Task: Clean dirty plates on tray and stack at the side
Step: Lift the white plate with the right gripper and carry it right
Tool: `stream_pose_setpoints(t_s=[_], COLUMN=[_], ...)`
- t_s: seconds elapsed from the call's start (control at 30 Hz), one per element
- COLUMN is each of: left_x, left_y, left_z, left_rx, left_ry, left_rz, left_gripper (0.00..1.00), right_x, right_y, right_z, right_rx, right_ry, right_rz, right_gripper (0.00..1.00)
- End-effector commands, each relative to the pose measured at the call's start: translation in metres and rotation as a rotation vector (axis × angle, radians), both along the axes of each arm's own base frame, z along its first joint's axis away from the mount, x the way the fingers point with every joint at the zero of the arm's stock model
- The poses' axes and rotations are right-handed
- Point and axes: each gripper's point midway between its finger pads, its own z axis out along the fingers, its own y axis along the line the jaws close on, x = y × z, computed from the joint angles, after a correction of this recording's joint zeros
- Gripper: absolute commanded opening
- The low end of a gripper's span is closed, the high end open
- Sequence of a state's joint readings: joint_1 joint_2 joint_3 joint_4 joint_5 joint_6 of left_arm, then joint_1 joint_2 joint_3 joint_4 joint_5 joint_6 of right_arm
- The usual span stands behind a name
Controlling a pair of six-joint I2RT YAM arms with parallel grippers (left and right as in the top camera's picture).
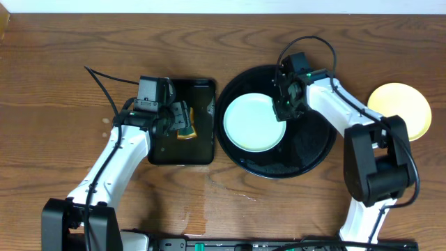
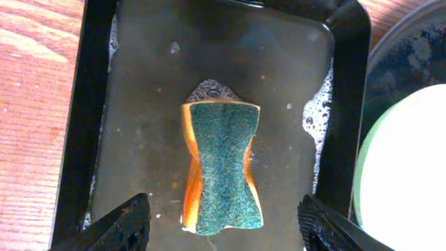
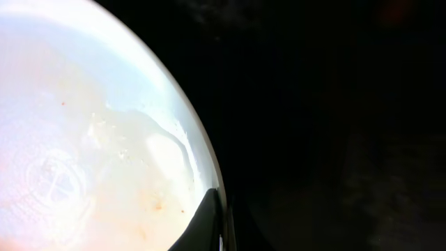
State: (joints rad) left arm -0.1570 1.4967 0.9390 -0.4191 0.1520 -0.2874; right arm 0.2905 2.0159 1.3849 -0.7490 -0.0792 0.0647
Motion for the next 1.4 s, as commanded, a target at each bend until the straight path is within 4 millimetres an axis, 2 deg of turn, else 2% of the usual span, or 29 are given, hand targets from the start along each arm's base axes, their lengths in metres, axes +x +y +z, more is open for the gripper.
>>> stream_pose_setpoints(t_s=[0.0,0.1,0.23,0.47,0.63,0.83,0.97,1.37], left_x=[-0.001,-0.001,0.0,0.0,0.0,0.0,0.0,0.0], left_y=[0.002,0.002,0.002,0.002,0.002,0.002,0.002,0.002], left_z=[-0.001,-0.001,-0.001,-0.001,-0.001,-0.001,-0.001,-0.001], left_rx=[-0.002,-0.002,-0.002,-0.002,-0.002,-0.001,-0.001,-0.001], left_ry=[0.004,0.004,0.004,0.004,0.003,0.003,0.003,0.003], left_rz=[0.002,0.002,0.002,0.002,0.002,0.002,0.002,0.002], left_gripper=[0.69,0.69,0.69,0.7,0.7,0.7,0.7,0.7], right_x=[0.019,0.029,0.04,0.053,0.054,0.054,0.056,0.052], right_y=[-0.025,-0.028,-0.042,-0.06,-0.062,-0.052,-0.048,-0.042], right_z=[0.042,0.071,0.104,0.145,0.163,0.178,0.195,0.246], right_rx=[-0.126,-0.138,-0.203,-0.421,-0.559,-0.632,-0.693,-0.773], right_ry=[-0.161,-0.261,-0.372,-0.516,-0.565,-0.622,-0.683,-0.827], right_rz=[-0.015,-0.006,-0.034,0.106,0.155,0.154,0.121,0.072], right_gripper=[0.01,0.01,0.01,0.01,0.01,0.01,0.01,0.01])
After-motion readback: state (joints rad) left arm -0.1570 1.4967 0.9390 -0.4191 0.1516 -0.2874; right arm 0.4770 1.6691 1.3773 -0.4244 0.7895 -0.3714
